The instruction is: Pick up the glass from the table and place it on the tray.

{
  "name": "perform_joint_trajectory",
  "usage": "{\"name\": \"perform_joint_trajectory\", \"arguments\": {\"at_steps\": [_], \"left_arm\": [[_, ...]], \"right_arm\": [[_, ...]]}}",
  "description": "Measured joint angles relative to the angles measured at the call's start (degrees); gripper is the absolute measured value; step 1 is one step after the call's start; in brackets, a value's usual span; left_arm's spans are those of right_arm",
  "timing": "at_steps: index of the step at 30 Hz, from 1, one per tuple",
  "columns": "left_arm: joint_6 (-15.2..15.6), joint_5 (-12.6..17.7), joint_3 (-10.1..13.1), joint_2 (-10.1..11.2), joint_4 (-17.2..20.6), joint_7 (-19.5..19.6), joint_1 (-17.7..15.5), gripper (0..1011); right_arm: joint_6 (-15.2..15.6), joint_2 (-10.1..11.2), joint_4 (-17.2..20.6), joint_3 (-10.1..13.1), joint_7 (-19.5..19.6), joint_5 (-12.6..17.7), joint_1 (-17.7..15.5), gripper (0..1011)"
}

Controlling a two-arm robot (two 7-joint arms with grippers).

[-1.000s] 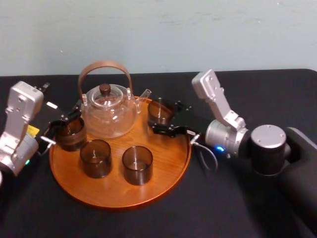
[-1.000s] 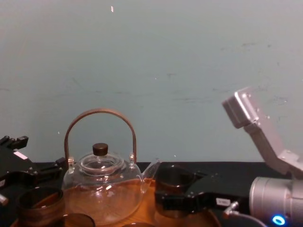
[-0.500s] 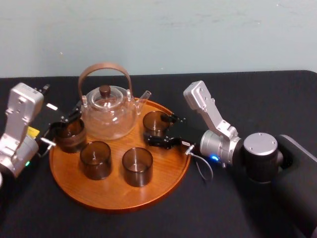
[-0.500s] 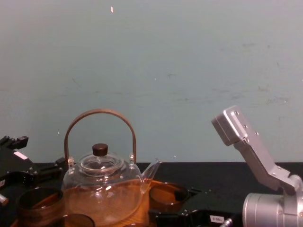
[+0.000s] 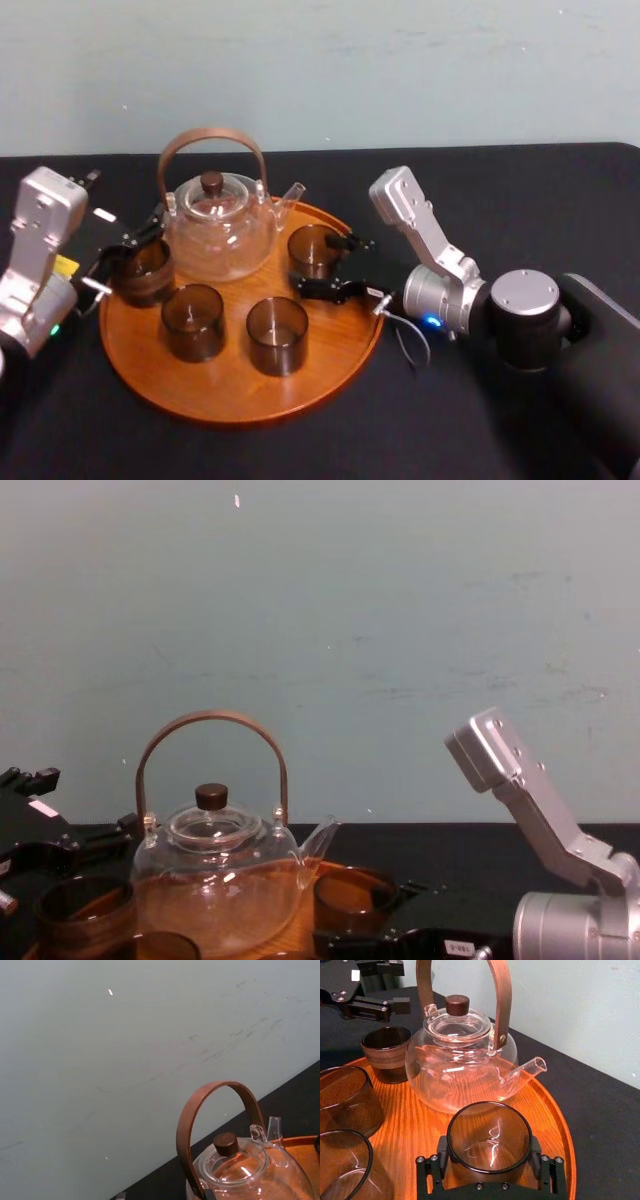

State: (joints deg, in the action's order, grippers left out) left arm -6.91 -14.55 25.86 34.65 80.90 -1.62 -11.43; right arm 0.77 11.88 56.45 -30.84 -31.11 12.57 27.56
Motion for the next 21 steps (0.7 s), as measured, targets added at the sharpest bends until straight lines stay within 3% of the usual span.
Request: {"name": "perform_joint_trajectory", "arguments": {"at_steps": [3,21], "left_arm": [[0.0,0.0,0.0,0.0,0.0,0.0,0.0,1001],[0.0,0.0,0.0,0.0,0.0,0.0,0.0,1001]], "right_arm": [[0.0,0.0,0.0,0.0,0.0,0.0,0.0,1002],[0.0,0.0,0.0,0.1,0.1,0.1,0.0,1002]]}}
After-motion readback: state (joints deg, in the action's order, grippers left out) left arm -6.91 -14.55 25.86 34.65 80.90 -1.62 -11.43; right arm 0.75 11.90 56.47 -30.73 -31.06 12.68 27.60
